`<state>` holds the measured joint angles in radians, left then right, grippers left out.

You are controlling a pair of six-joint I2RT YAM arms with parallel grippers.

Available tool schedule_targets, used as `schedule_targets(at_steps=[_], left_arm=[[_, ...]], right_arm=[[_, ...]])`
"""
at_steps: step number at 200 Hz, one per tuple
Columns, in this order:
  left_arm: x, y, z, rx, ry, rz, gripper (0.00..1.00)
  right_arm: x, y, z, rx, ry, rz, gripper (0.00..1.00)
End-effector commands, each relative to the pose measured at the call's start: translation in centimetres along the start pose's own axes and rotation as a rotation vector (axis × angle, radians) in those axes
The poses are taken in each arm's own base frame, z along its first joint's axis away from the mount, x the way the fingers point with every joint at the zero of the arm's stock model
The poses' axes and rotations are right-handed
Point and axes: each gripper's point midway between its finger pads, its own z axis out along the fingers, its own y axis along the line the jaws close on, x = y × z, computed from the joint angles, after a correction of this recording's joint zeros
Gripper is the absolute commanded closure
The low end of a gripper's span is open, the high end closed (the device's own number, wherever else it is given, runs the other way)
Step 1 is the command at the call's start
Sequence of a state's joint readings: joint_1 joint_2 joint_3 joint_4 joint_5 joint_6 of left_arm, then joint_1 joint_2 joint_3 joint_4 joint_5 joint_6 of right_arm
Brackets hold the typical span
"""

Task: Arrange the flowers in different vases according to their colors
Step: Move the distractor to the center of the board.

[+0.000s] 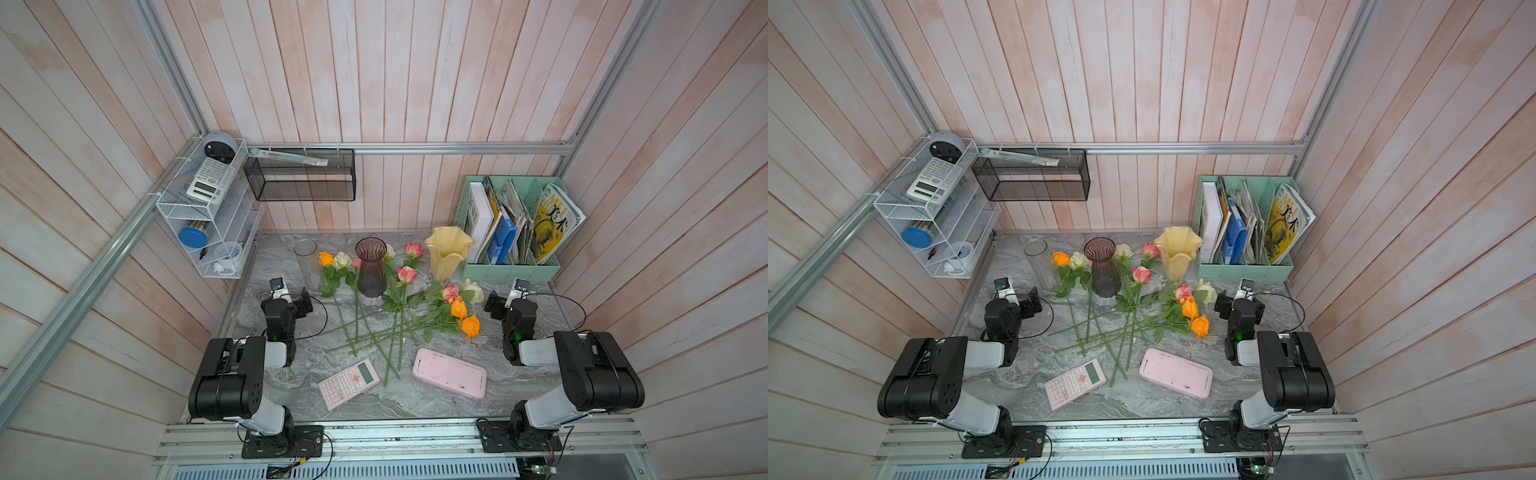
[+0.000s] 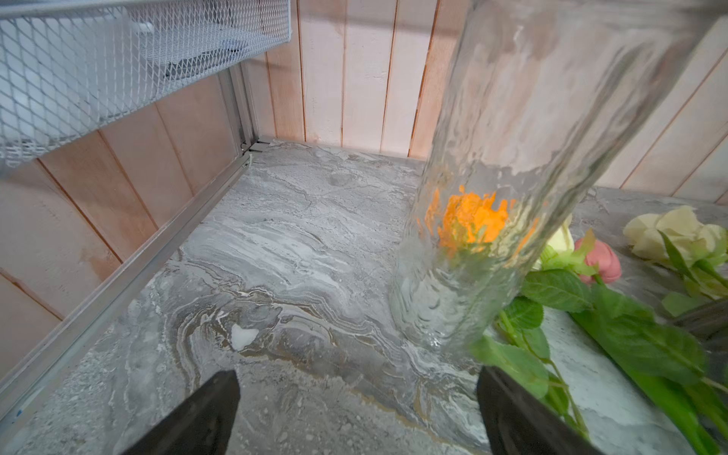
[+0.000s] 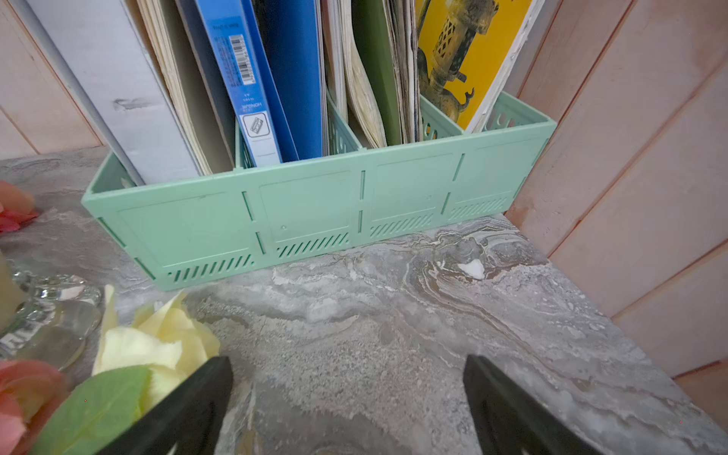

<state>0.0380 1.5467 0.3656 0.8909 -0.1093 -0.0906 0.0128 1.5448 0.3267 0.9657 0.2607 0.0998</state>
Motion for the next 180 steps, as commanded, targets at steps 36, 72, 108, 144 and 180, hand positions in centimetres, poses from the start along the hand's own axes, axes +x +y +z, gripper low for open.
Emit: schedule_targets(at_steps=[36, 72, 108, 144, 180], left_arm=[[-0.8, -0.1, 0.3, -0.002, -0.027, -0.003, 0.00], [-0.8, -0.1, 0.3, -0.001, -0.026, -0.003, 0.00], [-0.8, -0.1, 0.3, 0.001, -0.027, -0.003, 0.00], [-3.4, 0.6, -1.8, -0.039, -0.062, -0.017, 0.00], [-11.0, -4.1, -8.1, 0.045, -0.237, -0.017, 0.00]], right_arm=[[-0.6, 0.5, 0.3, -0.008, -0.019, -0.007, 0.02], [-0.6, 0.4, 0.3, -0.006, -0.018, -0.007, 0.02], [-0.7, 0.5, 0.4, -0.013, -0.018, -0.010, 0.02], [-3.7, 0.6, -0.6, 0.011, 0.016, -0.029, 0.02], [-8.2, 7.4, -4.6, -0.162, 0.042, -0.110, 0.02]])
